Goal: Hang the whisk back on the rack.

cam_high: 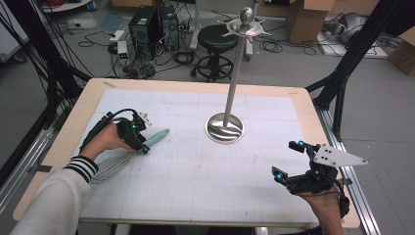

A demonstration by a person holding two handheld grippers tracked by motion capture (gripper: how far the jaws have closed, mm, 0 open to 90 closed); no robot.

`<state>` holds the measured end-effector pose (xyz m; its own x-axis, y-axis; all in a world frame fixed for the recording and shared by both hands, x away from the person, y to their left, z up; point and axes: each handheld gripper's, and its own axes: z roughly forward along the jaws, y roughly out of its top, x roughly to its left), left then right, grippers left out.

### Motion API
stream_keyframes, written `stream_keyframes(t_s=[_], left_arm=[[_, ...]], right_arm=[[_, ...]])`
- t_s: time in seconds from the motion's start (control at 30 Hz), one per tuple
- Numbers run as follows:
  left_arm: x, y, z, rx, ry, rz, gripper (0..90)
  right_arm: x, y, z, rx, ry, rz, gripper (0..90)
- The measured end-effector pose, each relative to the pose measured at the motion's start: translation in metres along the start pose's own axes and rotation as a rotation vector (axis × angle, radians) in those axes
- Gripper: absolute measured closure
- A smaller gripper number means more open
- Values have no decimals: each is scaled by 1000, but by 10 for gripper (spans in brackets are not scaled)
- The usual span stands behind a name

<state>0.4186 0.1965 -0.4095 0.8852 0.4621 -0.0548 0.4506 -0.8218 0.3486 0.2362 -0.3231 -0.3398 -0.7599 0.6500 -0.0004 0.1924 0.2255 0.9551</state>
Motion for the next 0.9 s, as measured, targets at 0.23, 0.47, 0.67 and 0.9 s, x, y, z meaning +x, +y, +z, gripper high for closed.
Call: stream_keyframes(t_s=[0.23, 0.47, 0.67, 0.9], left_arm=[[-2, 2, 0, 25, 12, -7, 618], [-7, 3, -1, 46, 73, 17, 694], [-10, 5, -6, 26, 78, 56, 695], [-15, 9, -19, -35, 61, 92, 695]], right_arm=[[-1, -1, -1, -2, -2, 3, 7], [0, 1, -1, -4, 2, 0, 7], [0, 1, 0, -4, 1, 0, 7], [0, 2, -1, -9, 2, -6, 6]])
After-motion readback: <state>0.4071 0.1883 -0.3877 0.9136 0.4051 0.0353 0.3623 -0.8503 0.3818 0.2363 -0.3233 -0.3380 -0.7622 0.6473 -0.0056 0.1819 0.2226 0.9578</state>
